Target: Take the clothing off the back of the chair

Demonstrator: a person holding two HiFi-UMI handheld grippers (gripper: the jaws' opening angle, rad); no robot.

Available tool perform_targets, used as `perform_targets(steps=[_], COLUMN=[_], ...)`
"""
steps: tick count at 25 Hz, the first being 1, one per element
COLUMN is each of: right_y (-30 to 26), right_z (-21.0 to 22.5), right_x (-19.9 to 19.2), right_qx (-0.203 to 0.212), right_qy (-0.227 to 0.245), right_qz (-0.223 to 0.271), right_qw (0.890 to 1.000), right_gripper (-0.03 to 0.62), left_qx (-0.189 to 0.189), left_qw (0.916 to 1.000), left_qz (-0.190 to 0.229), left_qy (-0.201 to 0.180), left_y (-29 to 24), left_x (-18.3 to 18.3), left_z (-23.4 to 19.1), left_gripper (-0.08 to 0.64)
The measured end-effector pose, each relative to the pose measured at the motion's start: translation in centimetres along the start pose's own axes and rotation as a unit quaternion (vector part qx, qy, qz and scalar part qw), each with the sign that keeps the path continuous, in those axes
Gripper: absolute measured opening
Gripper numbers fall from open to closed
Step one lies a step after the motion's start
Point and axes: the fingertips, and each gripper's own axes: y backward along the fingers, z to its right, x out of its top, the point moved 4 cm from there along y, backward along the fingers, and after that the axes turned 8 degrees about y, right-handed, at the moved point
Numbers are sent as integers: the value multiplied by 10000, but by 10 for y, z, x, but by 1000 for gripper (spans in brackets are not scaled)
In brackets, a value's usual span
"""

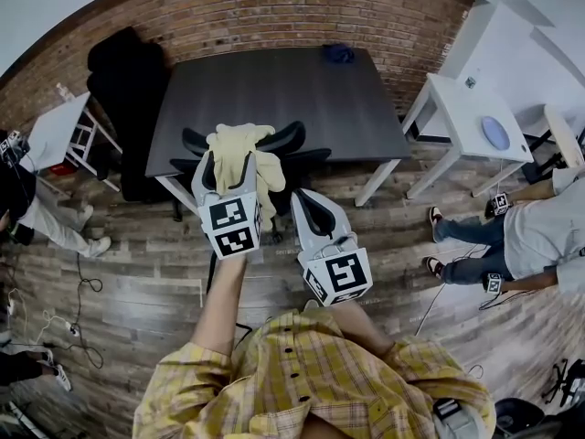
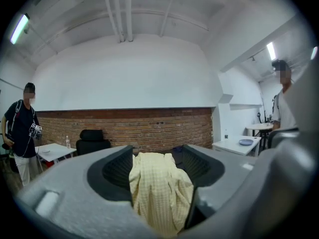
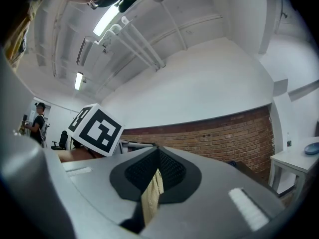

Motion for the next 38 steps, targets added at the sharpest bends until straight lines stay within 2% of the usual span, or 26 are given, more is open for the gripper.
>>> perform_targets(steps=[7,23,30,34,38], right_y=[-6,-10,-10,-11,-10], right_z=[0,6,7,8,11], right_x=[0,-7,-8,-7,-10], right_qx=[22,-45,-58,-70,-86], right_qy=[5,-13,-1,-3,-31], right_qz=[8,-48,-52,-76,-89], right_qw=[10000,10000,10000,9999,9999], right_gripper=[0,0,0,0,0], left_qx=[108,78,47,73,50], left_qw=[9997,9984,9986,9987,9985], left_qz=[-192,-549,-499,-454,-503], left_qy=[-53,79,190,237,213], left_y=[-20,-54,-59,-62,-65], left_x=[-10,-30,-38,-36,-36], left_z=[-10,-18,-17,-16,-11], left_gripper=[342,358,357,347,293])
